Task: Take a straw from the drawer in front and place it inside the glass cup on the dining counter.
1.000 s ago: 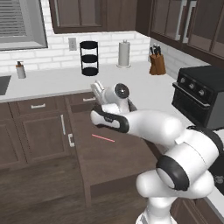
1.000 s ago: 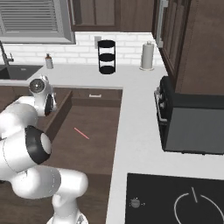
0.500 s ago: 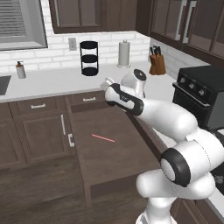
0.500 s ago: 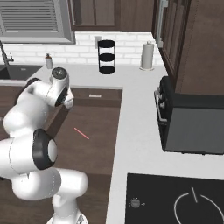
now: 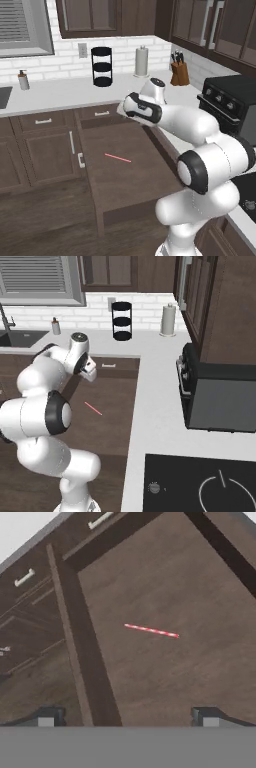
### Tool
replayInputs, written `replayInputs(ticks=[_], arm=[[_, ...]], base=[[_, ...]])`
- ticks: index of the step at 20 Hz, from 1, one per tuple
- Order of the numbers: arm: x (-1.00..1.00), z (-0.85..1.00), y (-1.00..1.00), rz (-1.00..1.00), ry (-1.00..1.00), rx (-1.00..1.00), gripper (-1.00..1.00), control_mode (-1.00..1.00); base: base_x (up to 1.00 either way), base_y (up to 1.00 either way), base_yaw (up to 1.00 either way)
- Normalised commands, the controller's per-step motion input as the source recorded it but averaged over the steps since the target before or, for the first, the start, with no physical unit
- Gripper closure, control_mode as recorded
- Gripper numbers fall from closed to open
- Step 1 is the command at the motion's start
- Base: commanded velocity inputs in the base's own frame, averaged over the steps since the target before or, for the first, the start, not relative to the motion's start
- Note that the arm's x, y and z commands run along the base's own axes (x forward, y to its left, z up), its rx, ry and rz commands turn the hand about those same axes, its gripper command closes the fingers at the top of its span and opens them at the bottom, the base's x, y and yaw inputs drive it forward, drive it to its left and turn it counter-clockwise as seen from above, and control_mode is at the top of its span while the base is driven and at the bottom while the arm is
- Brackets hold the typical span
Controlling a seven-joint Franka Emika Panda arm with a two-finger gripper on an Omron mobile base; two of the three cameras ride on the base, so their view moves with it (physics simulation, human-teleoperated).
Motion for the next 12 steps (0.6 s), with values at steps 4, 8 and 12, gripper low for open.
replayInputs(ticks=[4,8,12], arm=[[0.09,-0.43,-0.05,0.56,0.03,-0.28,-1.00,-1.00],[0.10,-0.59,0.00,0.48,0.01,-0.23,-1.00,-1.00],[0.12,-0.55,0.00,0.37,-0.03,-0.16,-1.00,-1.00]], base=[[0.00,0.00,0.00],[0.00,0.00,0.00],[0.00,0.00,0.00]])
